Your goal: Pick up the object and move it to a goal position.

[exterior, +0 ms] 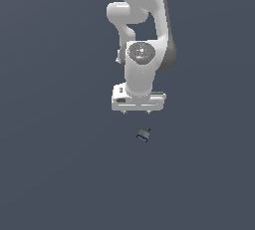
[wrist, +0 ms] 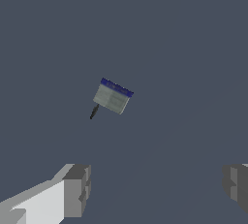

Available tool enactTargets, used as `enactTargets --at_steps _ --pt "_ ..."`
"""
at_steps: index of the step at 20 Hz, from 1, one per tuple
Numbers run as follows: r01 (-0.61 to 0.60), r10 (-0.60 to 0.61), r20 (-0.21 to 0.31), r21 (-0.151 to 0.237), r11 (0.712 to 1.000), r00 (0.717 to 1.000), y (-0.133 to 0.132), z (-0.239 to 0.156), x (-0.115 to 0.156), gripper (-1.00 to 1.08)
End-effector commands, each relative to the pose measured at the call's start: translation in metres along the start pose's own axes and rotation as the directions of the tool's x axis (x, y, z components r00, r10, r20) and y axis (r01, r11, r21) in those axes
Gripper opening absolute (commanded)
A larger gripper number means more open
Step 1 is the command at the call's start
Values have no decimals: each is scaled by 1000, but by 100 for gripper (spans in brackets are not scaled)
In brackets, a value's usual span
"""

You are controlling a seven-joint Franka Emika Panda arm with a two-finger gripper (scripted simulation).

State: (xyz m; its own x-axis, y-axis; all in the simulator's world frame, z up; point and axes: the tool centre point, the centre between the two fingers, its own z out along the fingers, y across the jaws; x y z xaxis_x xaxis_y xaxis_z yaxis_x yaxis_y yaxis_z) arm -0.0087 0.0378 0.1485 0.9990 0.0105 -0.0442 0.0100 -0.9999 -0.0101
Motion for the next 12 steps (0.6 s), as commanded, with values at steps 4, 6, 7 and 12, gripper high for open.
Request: enactTargets --at_steps 4,6,7,12 --pt "-2 2 4 2 1000 1000 -2 1 0 100" --pt "-8 8 4 3 1000 1000 -3 2 0 100" --pt "-13 13 3 3 1000 1000 -3 3 1 100" --pt "-54 54 -1 3 999 999 -7 10 5 100"
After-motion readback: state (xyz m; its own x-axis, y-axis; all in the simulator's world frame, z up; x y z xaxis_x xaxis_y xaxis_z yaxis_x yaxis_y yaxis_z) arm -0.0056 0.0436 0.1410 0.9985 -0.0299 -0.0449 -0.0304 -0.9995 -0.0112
